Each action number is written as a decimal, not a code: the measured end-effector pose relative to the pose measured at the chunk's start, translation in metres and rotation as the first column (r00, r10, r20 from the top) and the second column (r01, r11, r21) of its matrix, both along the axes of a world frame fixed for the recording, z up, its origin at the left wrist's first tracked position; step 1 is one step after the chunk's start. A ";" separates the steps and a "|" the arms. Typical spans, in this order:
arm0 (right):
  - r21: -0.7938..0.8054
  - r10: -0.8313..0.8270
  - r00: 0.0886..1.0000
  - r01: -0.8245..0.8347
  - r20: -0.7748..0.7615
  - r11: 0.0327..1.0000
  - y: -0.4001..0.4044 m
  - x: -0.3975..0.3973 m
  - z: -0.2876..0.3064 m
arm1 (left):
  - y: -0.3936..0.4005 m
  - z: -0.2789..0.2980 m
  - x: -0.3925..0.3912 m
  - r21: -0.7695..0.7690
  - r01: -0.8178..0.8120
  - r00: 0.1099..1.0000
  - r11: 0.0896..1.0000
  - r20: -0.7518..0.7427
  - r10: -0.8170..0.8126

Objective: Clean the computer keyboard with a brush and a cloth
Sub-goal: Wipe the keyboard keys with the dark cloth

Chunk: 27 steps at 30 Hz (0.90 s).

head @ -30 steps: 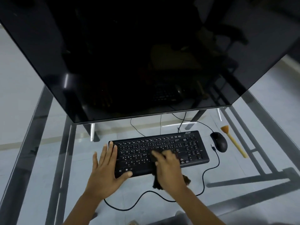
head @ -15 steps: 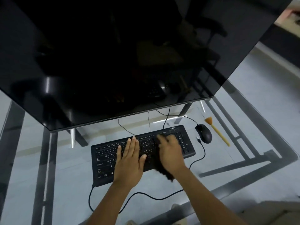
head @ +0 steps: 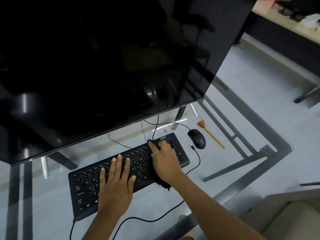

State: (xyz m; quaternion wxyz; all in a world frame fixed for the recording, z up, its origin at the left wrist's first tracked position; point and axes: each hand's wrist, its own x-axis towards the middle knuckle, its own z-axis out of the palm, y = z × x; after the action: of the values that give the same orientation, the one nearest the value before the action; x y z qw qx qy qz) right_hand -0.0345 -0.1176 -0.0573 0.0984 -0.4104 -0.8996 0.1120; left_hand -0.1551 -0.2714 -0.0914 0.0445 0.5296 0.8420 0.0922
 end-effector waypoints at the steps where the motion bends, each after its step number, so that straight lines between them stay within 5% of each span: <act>1: 0.002 -0.020 1.000 0.020 -0.004 1.000 0.013 0.007 -0.001 | 0.000 0.000 0.001 -0.004 0.002 1.000 1.000 -0.002 -0.002; 5: -0.101 -0.442 0.896 0.436 -0.044 0.894 0.046 0.027 -0.002 | -0.001 0.000 0.005 -0.011 -0.011 1.000 1.000 -0.010 0.011; 10: -0.007 0.045 0.999 -0.045 -0.022 0.999 0.016 0.022 0.000 | 0.002 0.001 0.004 -0.011 -0.009 1.000 1.000 -0.017 0.009; 14: -0.120 -0.335 0.938 0.324 -0.087 0.938 0.051 0.020 0.004 | 0.001 0.000 0.004 -0.027 -0.003 1.000 1.000 -0.016 0.002; 19: -0.164 -0.004 0.999 -0.003 -0.044 0.986 0.018 0.008 0.015 | 0.002 0.000 0.004 -0.021 -0.016 1.000 1.000 0.021 0.016; 23: -0.171 -0.387 0.920 0.372 -0.061 0.912 0.049 0.027 0.016 | 0.009 0.004 0.007 -0.016 -0.079 0.995 0.997 0.064 0.080; 27: -0.159 -0.301 0.952 0.306 0.055 0.939 0.053 0.029 0.014 | 0.021 0.010 0.016 0.001 -0.149 0.981 0.989 0.122 0.148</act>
State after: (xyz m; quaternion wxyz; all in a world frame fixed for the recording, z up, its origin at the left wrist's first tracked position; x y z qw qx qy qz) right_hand -0.0056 -0.0648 -0.0429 0.0668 -0.5526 -0.8145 0.1638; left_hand -0.1394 -0.2500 -0.0810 0.0862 0.4588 0.8745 0.1315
